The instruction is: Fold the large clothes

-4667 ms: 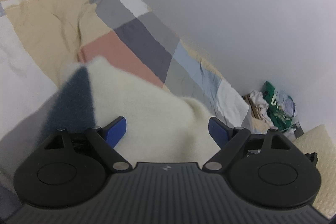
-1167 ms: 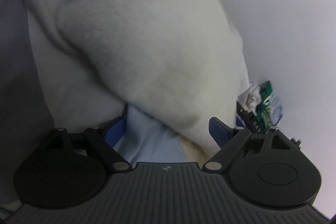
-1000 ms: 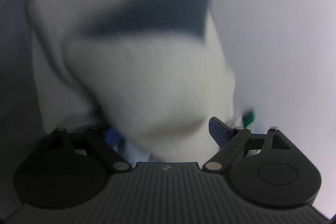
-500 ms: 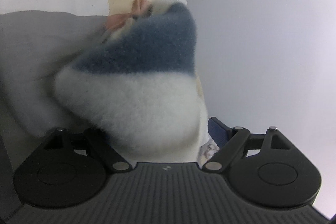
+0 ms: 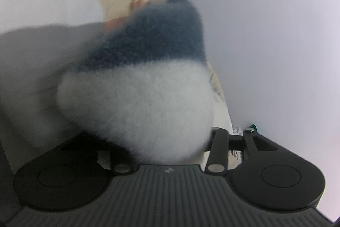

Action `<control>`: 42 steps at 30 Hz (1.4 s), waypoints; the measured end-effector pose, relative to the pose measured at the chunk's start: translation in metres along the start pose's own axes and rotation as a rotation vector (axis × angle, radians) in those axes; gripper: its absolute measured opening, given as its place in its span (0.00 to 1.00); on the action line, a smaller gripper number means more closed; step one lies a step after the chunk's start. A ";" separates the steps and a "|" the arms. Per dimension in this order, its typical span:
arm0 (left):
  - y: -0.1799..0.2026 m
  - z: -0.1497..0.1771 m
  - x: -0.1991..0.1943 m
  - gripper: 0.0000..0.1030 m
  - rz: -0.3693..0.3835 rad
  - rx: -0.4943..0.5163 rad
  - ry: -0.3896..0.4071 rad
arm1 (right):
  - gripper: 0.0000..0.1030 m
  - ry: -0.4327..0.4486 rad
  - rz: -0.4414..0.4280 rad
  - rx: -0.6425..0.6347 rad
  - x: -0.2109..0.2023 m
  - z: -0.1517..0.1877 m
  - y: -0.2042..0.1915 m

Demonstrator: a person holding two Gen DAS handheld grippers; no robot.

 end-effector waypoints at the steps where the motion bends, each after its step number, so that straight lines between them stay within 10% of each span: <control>1: 0.004 0.000 -0.001 0.47 0.010 0.014 0.004 | 0.95 0.013 0.024 0.028 0.003 0.000 0.005; 9: 0.013 -0.006 -0.001 0.46 0.078 -0.013 -0.016 | 0.95 0.326 0.164 0.226 -0.011 -0.046 0.058; 16: 0.003 -0.027 -0.003 0.46 0.084 -0.008 -0.023 | 0.97 0.377 0.195 0.228 0.012 -0.056 0.058; 23: 0.003 -0.022 -0.030 0.44 0.127 0.060 -0.006 | 0.50 0.343 0.187 0.043 0.008 -0.062 0.027; 42: 0.080 -0.002 -0.057 0.39 0.350 0.112 -0.020 | 0.41 0.488 -0.007 -0.416 -0.127 -0.094 -0.080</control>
Point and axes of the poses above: each gripper's, at about its wrist camera, not at the fingertips, and x roughly the way its jaws point, y to its right, z to its underside, the point moved 4 cm from there along x, roughly the way its jaws point, and after that the axes turned 11 degrees about y, right-handed, at the moved point
